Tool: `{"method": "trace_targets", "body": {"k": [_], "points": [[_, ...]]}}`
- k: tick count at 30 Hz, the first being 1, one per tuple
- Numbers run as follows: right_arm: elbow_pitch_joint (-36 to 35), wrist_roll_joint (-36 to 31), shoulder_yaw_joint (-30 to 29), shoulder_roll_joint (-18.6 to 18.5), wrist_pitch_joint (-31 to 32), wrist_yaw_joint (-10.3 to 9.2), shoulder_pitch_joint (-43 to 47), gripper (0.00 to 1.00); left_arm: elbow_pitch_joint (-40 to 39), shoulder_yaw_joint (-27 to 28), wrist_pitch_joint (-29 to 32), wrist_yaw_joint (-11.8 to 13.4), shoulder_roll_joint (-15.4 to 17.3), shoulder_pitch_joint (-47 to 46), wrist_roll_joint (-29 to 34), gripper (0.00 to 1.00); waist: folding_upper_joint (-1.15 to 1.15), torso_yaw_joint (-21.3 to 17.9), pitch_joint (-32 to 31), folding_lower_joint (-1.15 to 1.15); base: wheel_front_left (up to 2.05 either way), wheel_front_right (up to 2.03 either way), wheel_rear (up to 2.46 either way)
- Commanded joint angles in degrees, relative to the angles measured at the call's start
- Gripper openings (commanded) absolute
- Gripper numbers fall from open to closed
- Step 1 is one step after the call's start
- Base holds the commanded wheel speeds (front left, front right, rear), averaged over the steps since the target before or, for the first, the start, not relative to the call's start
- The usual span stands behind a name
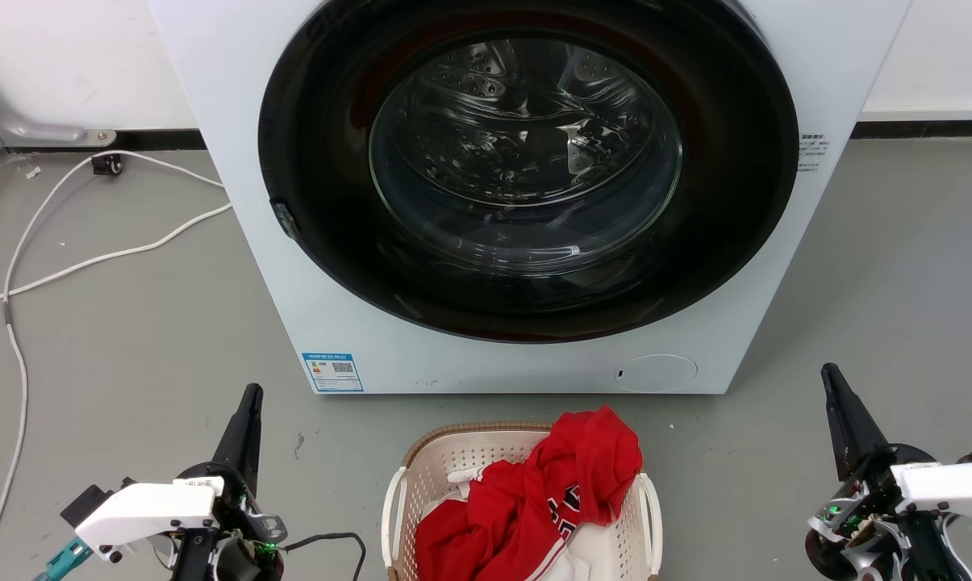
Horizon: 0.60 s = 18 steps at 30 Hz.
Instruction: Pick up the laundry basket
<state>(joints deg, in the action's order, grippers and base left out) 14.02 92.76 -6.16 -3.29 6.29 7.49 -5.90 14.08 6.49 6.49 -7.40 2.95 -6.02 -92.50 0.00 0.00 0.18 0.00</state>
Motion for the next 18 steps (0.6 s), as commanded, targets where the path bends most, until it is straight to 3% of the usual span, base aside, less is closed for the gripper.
{"method": "trace_targets", "body": {"k": [1, 18], "points": [[0.06, -0.14, -0.10, 0.22, 0.10, 0.00, -0.60, 0.00, 0.04, 0.20, 0.26, -0.20, -0.05, -0.47, 0.15, 0.00, 0.00, 0.00, 0.00, 0.00, 0.00, 0.00, 0.00], [0.06, -0.25, -0.18, 0.27, 0.21, 0.00, -0.61, 0.00, 0.04, 0.21, 0.27, -0.20, -0.06, -0.47, 0.18, 0.00, 0.00, 0.00, 0.00, 0.00, 0.00, 0.00, 0.00]]}}
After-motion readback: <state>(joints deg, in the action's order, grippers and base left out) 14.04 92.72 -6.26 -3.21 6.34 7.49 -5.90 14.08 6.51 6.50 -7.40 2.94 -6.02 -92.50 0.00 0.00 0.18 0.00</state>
